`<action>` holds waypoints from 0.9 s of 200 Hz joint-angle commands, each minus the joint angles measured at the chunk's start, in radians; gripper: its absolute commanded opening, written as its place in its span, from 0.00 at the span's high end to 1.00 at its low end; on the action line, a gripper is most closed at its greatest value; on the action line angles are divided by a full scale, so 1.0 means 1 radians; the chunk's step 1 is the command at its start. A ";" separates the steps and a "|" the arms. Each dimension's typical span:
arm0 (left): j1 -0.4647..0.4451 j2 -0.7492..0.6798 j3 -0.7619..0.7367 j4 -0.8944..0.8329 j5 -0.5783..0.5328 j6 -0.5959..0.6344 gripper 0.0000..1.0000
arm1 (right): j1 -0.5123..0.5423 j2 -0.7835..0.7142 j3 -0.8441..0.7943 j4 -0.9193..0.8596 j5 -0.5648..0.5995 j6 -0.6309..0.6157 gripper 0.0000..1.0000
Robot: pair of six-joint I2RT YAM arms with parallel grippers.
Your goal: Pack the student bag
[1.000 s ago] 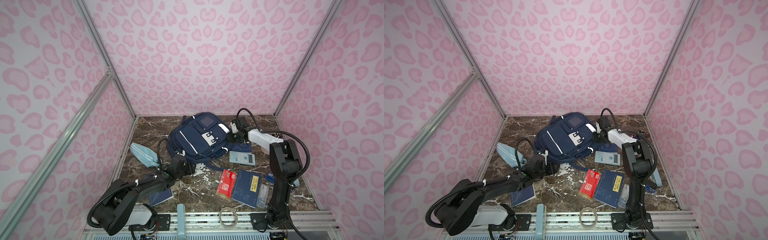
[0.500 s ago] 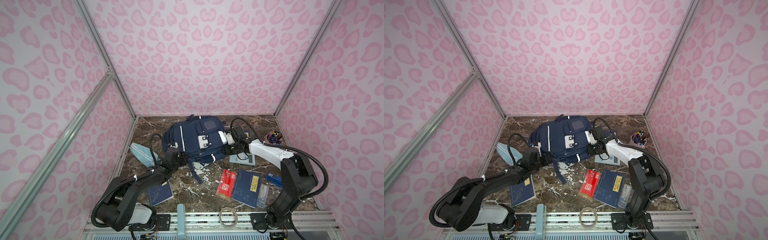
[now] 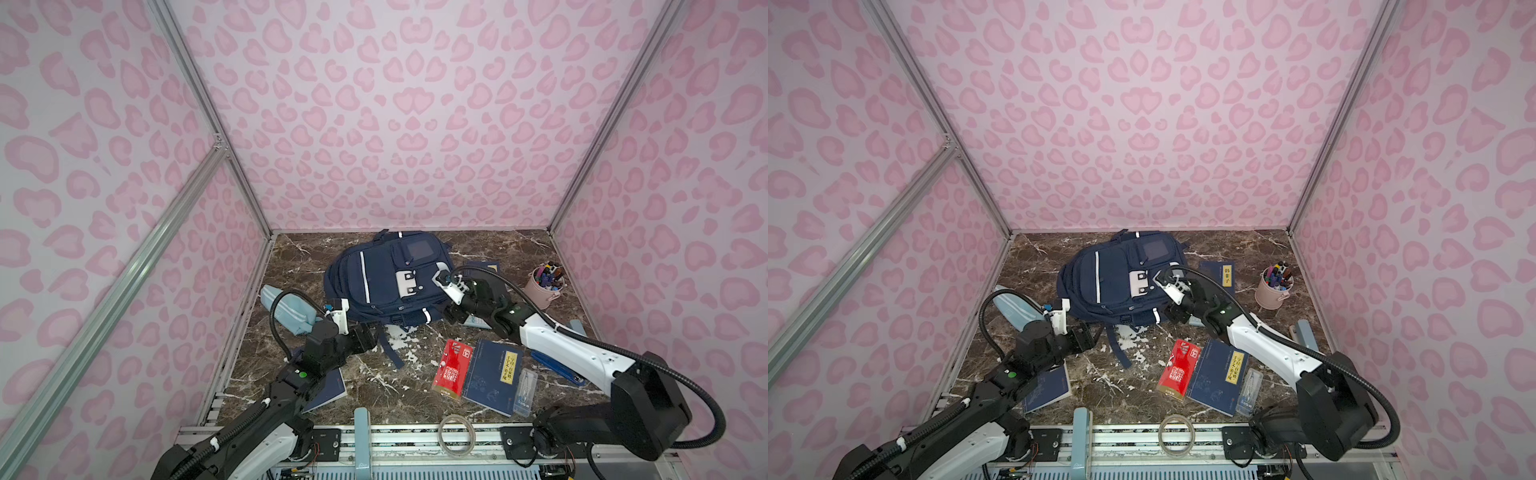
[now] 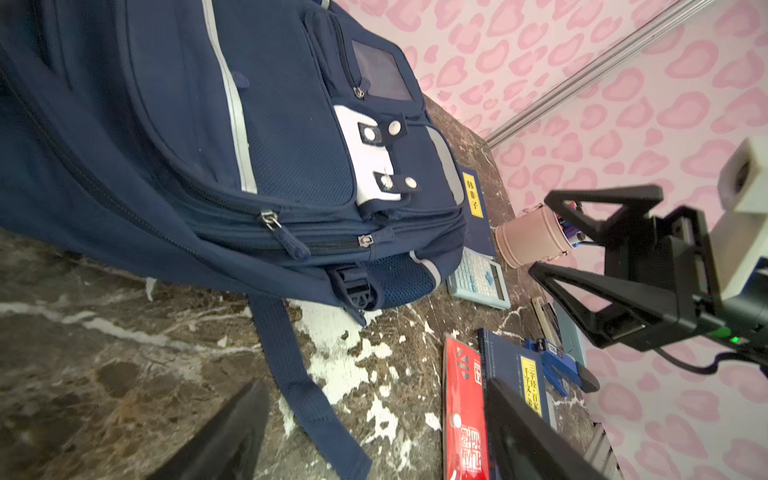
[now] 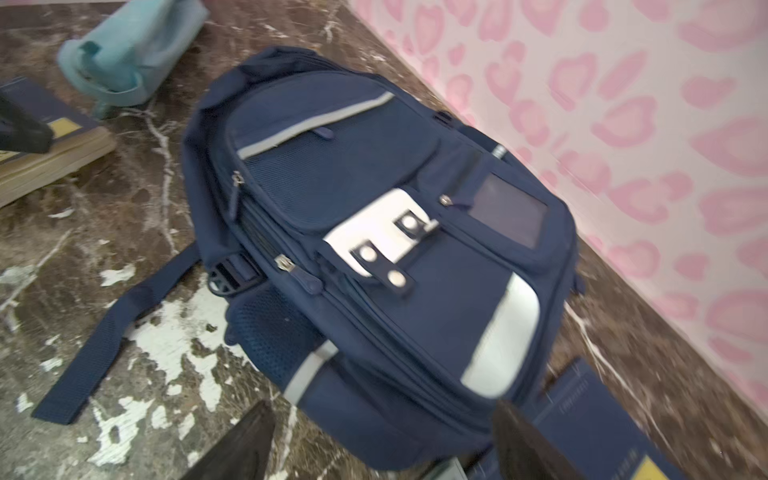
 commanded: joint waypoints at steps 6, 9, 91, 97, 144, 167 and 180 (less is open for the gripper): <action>-0.009 0.000 -0.038 0.070 0.023 -0.037 0.28 | 0.099 0.135 0.082 -0.133 0.024 -0.212 0.20; -0.010 0.003 -0.042 0.075 0.020 -0.040 0.29 | 0.110 0.150 0.093 -0.145 0.043 -0.221 0.20; -0.045 0.138 -0.047 0.190 0.003 -0.048 0.34 | 0.144 0.501 0.342 -0.307 0.138 -0.303 0.35; -0.047 0.152 -0.043 0.192 0.003 -0.048 0.34 | 0.145 0.512 0.343 -0.303 0.135 -0.303 0.35; -0.057 0.208 -0.050 0.233 -0.010 -0.054 0.34 | 0.157 0.543 0.342 -0.282 0.131 -0.305 0.27; -0.061 0.232 -0.044 0.251 -0.004 -0.055 0.39 | 0.144 0.588 0.381 -0.316 0.108 -0.303 0.54; -0.066 0.243 -0.042 0.253 -0.007 -0.046 0.44 | 0.141 0.586 0.404 -0.344 0.095 -0.287 0.91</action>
